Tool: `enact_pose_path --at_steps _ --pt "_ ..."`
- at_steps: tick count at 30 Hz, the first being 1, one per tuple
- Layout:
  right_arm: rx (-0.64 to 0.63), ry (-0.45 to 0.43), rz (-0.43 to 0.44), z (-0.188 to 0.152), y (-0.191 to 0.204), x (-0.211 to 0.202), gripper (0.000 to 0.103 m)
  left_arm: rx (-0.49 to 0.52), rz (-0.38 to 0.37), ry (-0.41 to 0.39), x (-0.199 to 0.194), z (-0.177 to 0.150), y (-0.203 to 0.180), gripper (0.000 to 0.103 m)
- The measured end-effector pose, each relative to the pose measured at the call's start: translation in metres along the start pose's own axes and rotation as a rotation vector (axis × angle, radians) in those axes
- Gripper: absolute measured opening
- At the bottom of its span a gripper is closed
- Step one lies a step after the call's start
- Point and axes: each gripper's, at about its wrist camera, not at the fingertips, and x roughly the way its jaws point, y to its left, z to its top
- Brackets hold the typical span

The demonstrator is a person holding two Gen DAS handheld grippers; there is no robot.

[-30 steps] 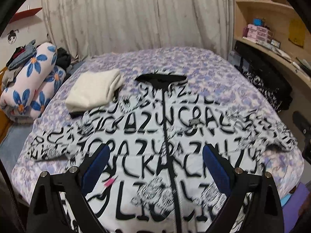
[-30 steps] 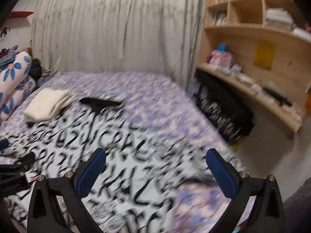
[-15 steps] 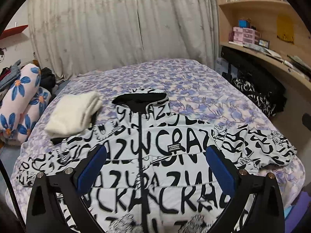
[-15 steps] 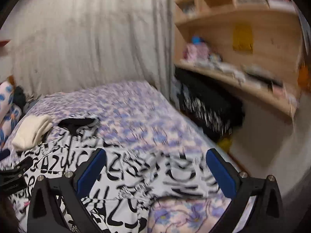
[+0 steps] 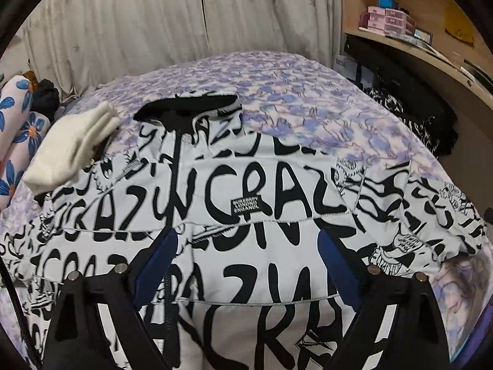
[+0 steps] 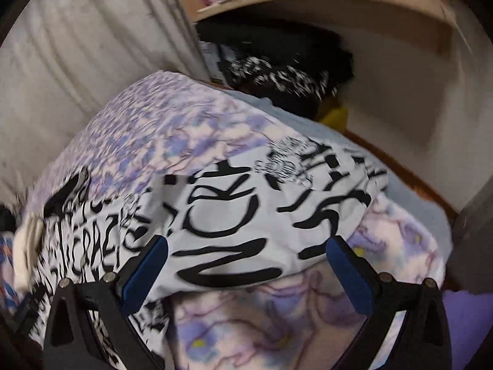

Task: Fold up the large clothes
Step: 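Move the right gripper to a jacket sleeve and grasp its cuff, then carry the sleeve across the jacket front and open the right gripper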

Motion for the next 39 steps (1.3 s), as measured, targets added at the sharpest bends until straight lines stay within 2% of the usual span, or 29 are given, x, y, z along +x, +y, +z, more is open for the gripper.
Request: enact_pose_path --at_steps 4,7,9,13,14,15,16,17,18,19,20,22,25,28,33,37,39 --pt "0.192 0.066 0.041 0.004 -0.039 0.019 0.102 -0.021 -0.068 0.042 0.016 -0.006 -0.002 0.091" --pt "0.282 0.091 0.024 0.004 -0.062 0.032 0.100 -0.015 -0.088 0.048 0.022 -0.007 -0.005 0.091" --pt "0.322 0.118 0.021 0.003 -0.072 0.040 0.090 -0.008 -0.082 0.047 0.024 -0.007 -0.007 0.091" --pt "0.358 0.123 0.025 0.006 -0.081 0.052 0.078 -0.002 -0.081 0.060 0.031 -0.007 -0.011 0.091" --pt "0.361 0.120 0.026 0.007 -0.082 0.055 0.070 -0.001 -0.086 0.064 0.032 -0.008 -0.012 0.091" --pt "0.362 0.122 0.031 0.009 -0.082 0.058 0.054 0.000 -0.086 0.067 0.032 -0.008 -0.011 0.091" --pt "0.361 0.130 0.022 0.010 -0.083 0.062 0.044 0.002 -0.081 0.068 0.033 -0.009 -0.011 0.091" --pt "0.361 0.134 0.023 0.012 -0.084 0.066 0.025 0.004 -0.073 0.070 0.034 -0.009 -0.010 0.091" --pt "0.359 0.125 0.039 0.014 -0.083 0.067 0.016 0.005 -0.066 0.072 0.035 -0.009 -0.009 0.091" --pt "0.354 0.099 0.043 0.017 -0.079 0.063 0.013 0.002 -0.061 0.073 0.036 -0.010 -0.007 0.091" --pt "0.329 0.058 0.042 0.022 -0.070 0.055 0.009 -0.002 -0.058 0.074 0.036 -0.010 -0.005 0.091" --pt "0.252 -0.039 0.052 0.030 -0.047 0.032 0.007 -0.016 -0.052 0.075 0.035 -0.009 0.003 0.091" --pt "0.088 -0.196 0.185 0.040 0.011 -0.016 0.006 -0.036 -0.041 0.071 0.031 -0.008 0.016 0.091" --pt "-0.119 -0.287 0.332 0.037 0.082 -0.057 0.006 -0.072 -0.042 0.068 0.024 -0.007 0.033 0.091" --pt "-0.426 -0.280 0.501 -0.002 0.192 -0.082 0.006 -0.133 -0.051 0.049 0.006 -0.009 0.065 0.091" --pt "-0.622 -0.236 0.521 -0.053 0.253 -0.067 0.006 -0.167 -0.046 0.033 -0.004 -0.015 0.094 0.091" --pt "-0.690 -0.196 0.523 -0.079 0.270 -0.053 0.007 -0.185 -0.049 0.034 -0.006 -0.022 0.110 0.091"
